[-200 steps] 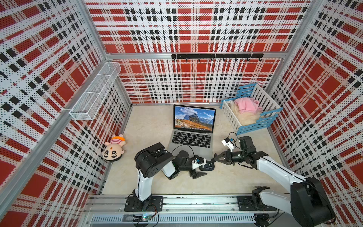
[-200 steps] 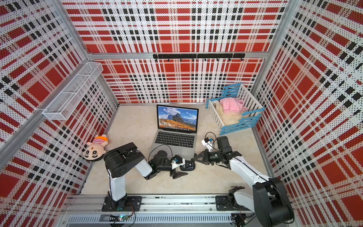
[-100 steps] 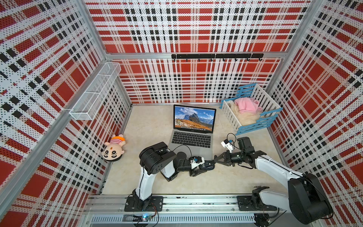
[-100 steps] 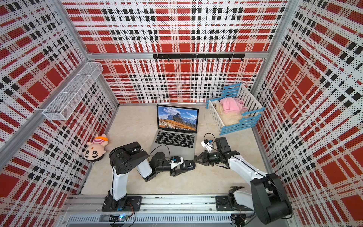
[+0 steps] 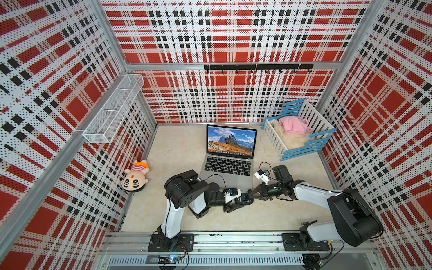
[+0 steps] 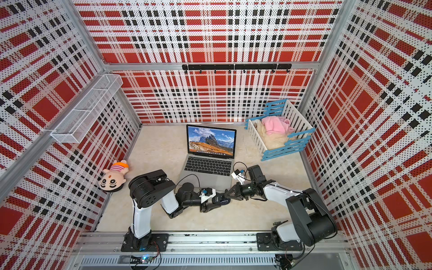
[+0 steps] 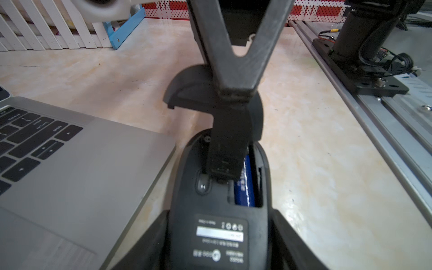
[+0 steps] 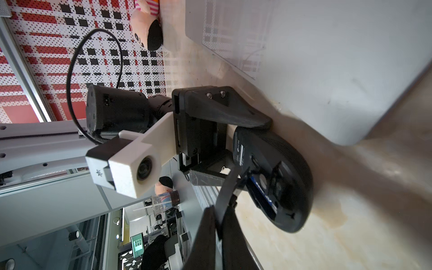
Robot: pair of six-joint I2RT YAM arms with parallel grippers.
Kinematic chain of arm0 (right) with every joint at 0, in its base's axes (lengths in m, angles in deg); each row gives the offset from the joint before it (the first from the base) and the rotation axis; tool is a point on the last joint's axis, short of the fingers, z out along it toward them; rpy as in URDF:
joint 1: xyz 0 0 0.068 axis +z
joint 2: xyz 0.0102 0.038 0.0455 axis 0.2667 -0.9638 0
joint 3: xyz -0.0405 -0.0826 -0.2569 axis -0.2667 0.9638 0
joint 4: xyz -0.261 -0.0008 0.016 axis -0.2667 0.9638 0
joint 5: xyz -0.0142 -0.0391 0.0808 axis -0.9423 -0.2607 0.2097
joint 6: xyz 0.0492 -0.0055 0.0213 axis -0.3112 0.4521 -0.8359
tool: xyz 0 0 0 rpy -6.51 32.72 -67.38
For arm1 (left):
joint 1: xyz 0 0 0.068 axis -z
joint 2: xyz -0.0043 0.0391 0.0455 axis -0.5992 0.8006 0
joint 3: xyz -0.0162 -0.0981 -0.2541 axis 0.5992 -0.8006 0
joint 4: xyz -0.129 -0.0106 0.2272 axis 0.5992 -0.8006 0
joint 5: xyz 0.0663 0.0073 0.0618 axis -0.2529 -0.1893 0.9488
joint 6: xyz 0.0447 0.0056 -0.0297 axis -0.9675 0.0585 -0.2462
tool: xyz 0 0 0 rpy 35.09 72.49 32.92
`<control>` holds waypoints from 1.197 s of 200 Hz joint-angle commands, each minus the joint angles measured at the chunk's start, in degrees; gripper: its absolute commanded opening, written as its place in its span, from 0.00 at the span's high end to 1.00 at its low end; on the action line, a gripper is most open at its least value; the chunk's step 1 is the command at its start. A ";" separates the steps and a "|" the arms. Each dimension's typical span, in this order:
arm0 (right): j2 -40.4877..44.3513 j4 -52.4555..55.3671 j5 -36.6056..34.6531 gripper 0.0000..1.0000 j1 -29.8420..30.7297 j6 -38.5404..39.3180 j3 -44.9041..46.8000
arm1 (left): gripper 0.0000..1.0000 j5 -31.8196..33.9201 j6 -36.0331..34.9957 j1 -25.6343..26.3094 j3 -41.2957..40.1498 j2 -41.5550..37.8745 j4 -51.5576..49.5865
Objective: Remove the wireless mouse receiver from the laptop
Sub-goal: Close the lid on the mouse.
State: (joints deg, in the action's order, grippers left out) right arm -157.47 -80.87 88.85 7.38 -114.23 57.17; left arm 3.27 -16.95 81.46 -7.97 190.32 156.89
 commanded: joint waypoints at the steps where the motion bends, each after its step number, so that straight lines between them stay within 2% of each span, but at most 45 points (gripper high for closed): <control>1: -1.32 -1.44 0.09 1.00 0.44 0.99 0.41 | 0.60 -0.47 0.39 -0.60 -0.92 -0.08 -2.28; 95: 1.38 -0.53 0.77 1.00 2.03 0.96 2.15 | 0.60 -2.39 0.10 -2.54 -1.01 0.02 -3.31; 239: -4.73 -3.84 -0.93 1.00 2.00 0.75 -0.32 | 0.60 -2.97 -0.07 -2.01 -0.40 0.61 -4.47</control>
State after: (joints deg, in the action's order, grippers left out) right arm -160.40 -84.13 89.95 9.02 -114.21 57.65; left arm 1.26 -17.36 79.34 -8.19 190.16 156.56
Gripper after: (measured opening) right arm 0.103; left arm 0.618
